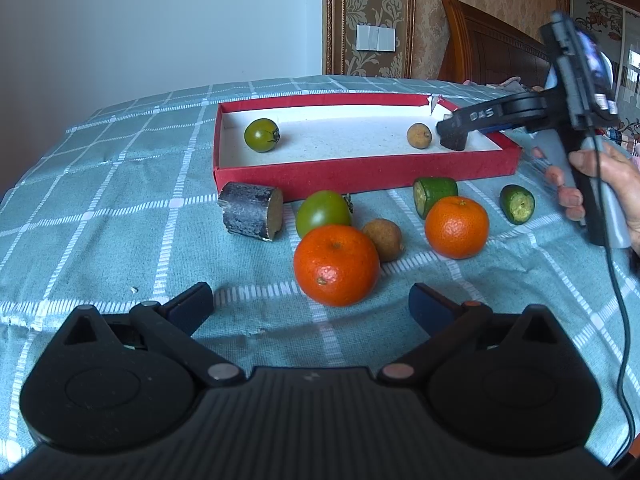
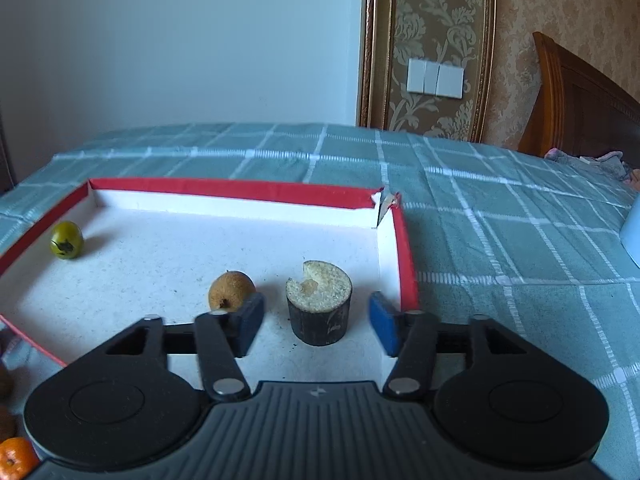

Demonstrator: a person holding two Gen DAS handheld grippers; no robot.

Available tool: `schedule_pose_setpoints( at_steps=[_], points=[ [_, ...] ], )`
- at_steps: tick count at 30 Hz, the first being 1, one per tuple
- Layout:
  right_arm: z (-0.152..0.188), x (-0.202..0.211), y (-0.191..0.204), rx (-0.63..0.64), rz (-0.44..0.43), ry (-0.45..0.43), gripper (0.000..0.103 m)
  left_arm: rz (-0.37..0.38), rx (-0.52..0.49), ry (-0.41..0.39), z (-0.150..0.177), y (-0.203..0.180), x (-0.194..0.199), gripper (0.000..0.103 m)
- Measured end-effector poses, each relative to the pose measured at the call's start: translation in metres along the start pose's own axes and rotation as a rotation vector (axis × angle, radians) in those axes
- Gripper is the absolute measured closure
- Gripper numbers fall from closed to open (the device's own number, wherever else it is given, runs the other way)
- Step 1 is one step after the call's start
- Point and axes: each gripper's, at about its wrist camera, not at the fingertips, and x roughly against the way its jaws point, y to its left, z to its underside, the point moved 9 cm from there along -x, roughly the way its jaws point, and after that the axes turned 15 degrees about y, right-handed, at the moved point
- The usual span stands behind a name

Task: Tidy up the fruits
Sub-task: 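Lift the eggplant chunk into the tray and open the right gripper, then grasp the orange with the left gripper and lift it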

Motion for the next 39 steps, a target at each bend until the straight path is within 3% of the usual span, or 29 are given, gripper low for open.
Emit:
schedule_pose_setpoints(
  at_steps=[4,7,8,14,16,18,22,27,33,36,39],
  points=[
    [0.008,0.036,-0.011,-0.041,-0.014,-0.103,0.030,-0.037,-0.040,-0.042,0.000,-0.007,0.006,0.000],
    [0.018,0.056,-0.024,-0.085,-0.021,-0.172,0.024,-0.069,-0.058,-0.072,-0.001,-0.011,0.009,0.008],
    [0.020,0.062,-0.029,-0.094,-0.019,-0.193,0.024,-0.066,-0.066,-0.068,-0.001,-0.013,0.008,0.014],
    [0.021,0.069,-0.039,-0.119,-0.003,-0.235,0.024,0.013,-0.008,-0.040,-0.008,-0.010,0.002,0.023],
    [0.022,0.068,-0.038,-0.113,0.001,-0.230,0.024,0.011,0.008,-0.042,-0.009,-0.007,0.001,0.033],
    [0.024,0.066,-0.035,-0.095,0.011,-0.223,0.023,0.020,0.002,-0.050,-0.010,-0.008,0.001,0.063],
    [0.031,0.068,-0.036,-0.079,0.071,-0.209,0.024,0.002,-0.003,-0.058,-0.010,-0.012,0.003,0.064],
    [0.045,0.069,-0.061,-0.159,0.160,-0.171,0.024,0.000,-0.013,-0.085,-0.012,-0.015,0.014,0.064],
    [0.065,0.054,-0.107,-0.320,0.248,-0.027,0.023,0.010,-0.009,-0.151,-0.034,-0.014,0.042,0.064],
    [0.084,0.047,-0.111,-0.330,0.193,0.055,0.023,0.003,-0.006,-0.152,-0.051,-0.011,0.040,0.064],
    [0.095,0.051,-0.109,-0.312,0.184,0.059,0.018,-0.007,0.009,-0.138,-0.067,-0.009,0.029,0.064]
  ],
)
